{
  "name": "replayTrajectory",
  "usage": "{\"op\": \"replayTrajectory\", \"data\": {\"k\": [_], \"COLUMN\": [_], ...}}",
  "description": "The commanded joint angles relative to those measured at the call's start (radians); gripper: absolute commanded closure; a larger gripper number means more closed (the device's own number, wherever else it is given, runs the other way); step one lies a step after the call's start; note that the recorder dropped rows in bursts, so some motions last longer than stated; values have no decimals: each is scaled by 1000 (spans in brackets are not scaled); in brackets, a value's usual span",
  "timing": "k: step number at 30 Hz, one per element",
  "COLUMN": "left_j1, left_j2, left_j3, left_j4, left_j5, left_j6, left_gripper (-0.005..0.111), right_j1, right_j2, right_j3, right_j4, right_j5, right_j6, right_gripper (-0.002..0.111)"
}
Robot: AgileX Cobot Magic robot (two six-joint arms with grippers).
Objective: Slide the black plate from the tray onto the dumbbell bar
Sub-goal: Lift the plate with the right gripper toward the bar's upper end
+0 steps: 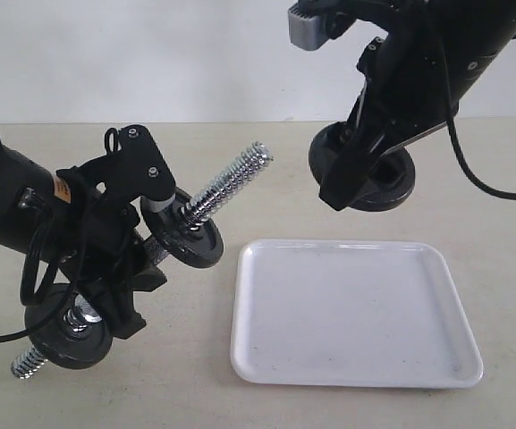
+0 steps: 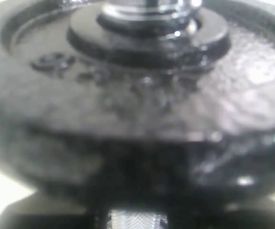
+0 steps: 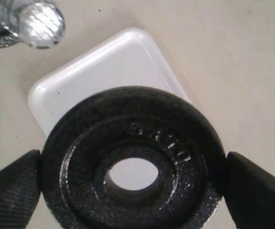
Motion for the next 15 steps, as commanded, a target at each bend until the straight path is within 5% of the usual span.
{"op": "replayTrajectory", "data": {"k": [1, 15], "left_j1": [2, 2], "left_j2": [-53, -31], "left_j3": [-29, -29], "left_j4": [-12, -12], "left_j5": [-126, -126], "left_j6": [5, 5], "left_gripper": [102, 102], "right_j1": [-1, -10], "right_j2": [-37, -82], "right_j3": [-15, -15], "right_j4": [108, 302], "right_j5": [-38, -147], "right_j6": [-65, -307], "right_gripper": [108, 108]}}
